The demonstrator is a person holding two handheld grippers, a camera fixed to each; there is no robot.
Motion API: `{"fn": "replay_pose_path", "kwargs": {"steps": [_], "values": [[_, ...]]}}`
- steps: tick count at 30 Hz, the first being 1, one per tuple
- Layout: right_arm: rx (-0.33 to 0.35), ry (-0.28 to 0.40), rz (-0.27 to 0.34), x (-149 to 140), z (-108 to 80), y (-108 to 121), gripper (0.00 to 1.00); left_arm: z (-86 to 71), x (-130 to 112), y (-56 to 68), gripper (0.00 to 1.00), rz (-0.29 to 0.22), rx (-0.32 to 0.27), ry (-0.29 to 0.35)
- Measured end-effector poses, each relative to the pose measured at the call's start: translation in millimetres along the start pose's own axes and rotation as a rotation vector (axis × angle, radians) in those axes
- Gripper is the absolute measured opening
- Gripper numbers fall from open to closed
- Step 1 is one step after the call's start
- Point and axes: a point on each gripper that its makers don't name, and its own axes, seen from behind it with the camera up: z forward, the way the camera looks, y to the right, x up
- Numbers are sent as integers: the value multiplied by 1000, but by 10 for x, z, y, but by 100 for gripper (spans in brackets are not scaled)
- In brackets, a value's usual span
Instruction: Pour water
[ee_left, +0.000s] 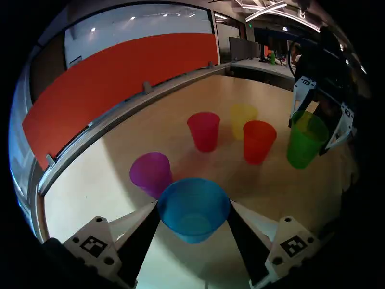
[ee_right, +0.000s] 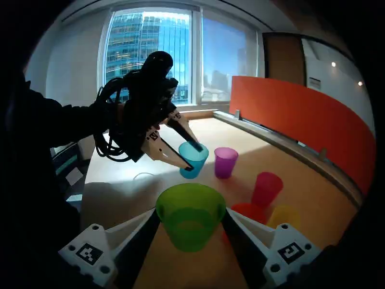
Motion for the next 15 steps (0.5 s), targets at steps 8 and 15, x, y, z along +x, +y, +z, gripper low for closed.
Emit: {"fn": "replay_pose_path", "kwargs": {"steps": [8,15], "values": [[3,-9,8,-47,31,20,90,106,-61,-25,90,-30,-14,-11],[-3,-15,10,-72,41,56,90,159,-111,-39,90,-53,-25,-11]]}}
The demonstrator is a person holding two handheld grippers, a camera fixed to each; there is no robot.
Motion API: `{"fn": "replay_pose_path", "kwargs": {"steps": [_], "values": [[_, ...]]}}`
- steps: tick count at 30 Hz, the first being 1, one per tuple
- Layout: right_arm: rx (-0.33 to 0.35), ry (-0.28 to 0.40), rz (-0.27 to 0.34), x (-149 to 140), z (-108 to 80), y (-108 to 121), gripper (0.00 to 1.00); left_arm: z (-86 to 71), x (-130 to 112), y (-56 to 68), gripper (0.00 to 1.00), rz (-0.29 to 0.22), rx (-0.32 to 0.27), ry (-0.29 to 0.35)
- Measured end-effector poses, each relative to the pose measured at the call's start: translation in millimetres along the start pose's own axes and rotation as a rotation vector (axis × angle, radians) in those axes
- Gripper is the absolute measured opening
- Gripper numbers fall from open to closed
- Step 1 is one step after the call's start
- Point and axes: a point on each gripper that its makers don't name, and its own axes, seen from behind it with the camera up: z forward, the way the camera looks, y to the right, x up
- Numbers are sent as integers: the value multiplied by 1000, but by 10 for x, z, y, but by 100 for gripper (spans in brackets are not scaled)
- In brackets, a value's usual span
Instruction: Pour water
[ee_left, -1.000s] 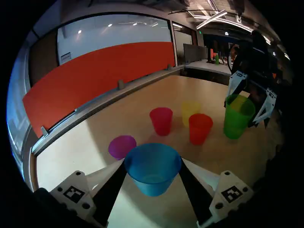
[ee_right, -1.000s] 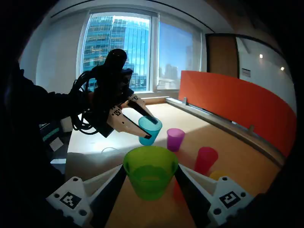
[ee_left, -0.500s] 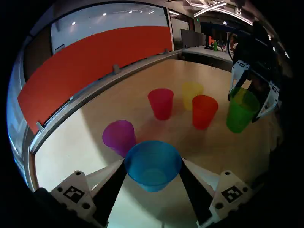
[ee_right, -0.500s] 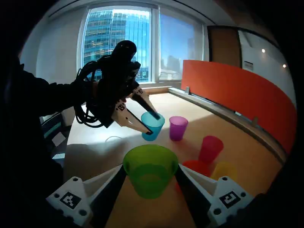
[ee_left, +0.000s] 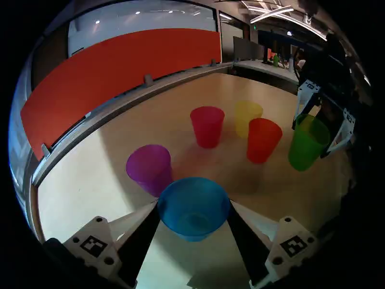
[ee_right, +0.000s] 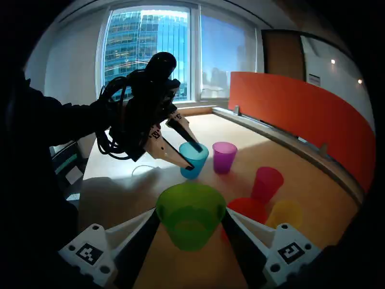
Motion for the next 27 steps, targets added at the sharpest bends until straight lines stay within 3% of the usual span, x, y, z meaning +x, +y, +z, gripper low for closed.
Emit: {"fn": "replay_pose_path", "kwargs": {"steps": [27], "values": [[-7,-4,11,0,27,1,90,91,-183,-83,90,-53,4,-21]]}}
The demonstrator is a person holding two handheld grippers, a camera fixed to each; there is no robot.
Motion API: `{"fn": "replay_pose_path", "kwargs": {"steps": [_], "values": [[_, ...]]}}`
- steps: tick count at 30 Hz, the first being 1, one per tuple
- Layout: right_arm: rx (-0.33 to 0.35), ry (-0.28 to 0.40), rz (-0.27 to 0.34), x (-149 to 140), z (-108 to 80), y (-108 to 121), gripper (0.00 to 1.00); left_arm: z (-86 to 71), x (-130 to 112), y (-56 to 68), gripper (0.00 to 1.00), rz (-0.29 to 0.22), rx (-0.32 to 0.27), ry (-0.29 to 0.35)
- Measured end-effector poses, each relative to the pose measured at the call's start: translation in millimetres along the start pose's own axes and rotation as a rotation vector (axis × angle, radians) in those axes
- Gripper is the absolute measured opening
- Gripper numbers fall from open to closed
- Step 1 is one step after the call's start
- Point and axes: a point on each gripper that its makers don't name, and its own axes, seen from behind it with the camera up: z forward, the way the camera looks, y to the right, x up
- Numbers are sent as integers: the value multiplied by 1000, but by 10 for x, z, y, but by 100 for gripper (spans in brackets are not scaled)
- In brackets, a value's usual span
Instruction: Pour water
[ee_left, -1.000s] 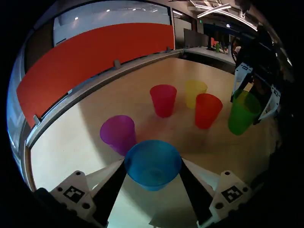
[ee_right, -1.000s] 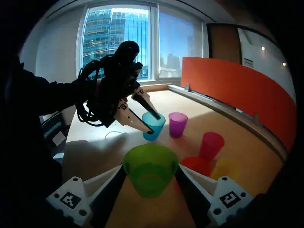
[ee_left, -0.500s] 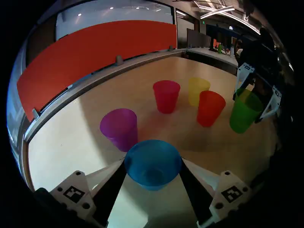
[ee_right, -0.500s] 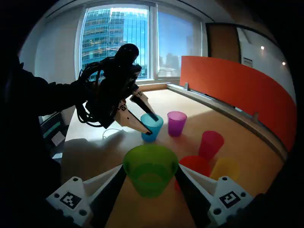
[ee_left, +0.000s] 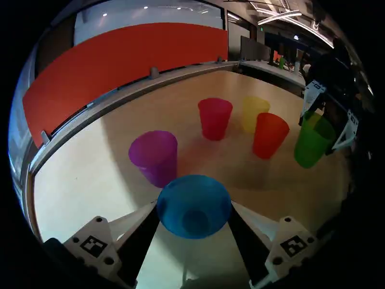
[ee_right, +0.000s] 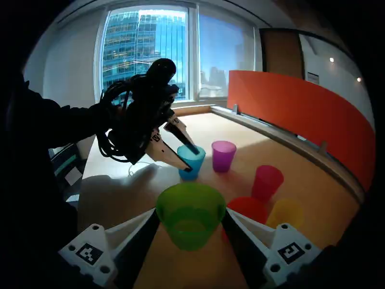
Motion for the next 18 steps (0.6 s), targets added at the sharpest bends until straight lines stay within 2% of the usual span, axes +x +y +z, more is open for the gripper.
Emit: {"fn": "replay_pose_path", "kwargs": {"steps": [6,8,18], "values": [[0,0,2,2,10,-6,90,-14,-47,-7,91,3,1,-9],[1,1,1,3,10,-11,90,-26,-44,3,97,0,-3,-10],[2,-5,7,-57,17,-38,90,-119,-151,-14,97,-1,9,-33]]}}
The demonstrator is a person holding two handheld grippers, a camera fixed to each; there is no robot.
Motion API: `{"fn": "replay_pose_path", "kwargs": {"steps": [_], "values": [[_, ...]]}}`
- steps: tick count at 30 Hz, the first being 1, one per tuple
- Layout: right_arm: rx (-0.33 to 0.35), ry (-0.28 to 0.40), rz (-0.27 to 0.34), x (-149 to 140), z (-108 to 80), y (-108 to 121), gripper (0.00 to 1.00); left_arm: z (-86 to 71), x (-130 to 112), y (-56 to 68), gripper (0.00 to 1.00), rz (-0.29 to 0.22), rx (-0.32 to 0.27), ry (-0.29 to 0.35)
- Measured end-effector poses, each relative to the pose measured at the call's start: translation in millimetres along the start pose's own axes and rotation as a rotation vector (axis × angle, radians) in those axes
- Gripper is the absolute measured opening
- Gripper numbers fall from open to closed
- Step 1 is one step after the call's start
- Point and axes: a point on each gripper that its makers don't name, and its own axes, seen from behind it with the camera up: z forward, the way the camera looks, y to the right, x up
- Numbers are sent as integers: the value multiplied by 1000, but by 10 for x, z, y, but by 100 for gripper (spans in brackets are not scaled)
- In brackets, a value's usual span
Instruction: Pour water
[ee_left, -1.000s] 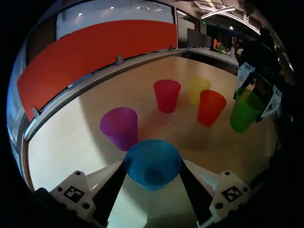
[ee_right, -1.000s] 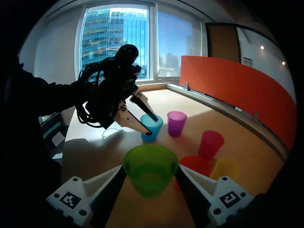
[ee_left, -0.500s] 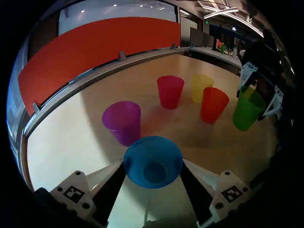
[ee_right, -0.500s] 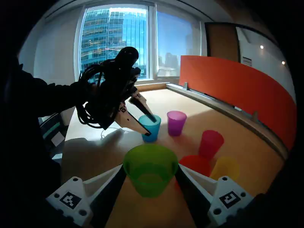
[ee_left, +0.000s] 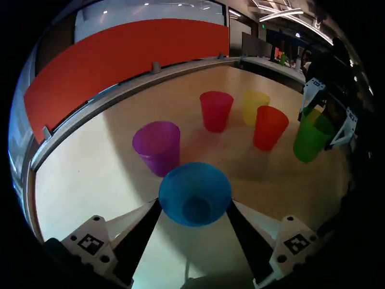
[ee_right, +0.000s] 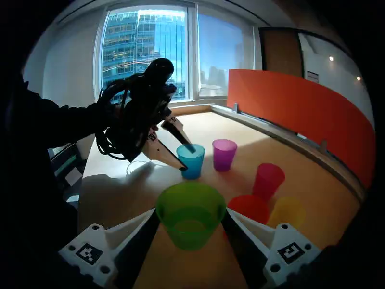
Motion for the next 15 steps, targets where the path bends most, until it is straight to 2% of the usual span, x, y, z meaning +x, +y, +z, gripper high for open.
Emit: {"fn": "replay_pose_path", "kwargs": {"steps": [8,15], "values": [[3,-18,4,-121,52,-34,90,-81,-113,37,97,9,16,-7],[3,-53,10,-318,116,-52,90,-213,-113,50,97,-8,33,21]]}}
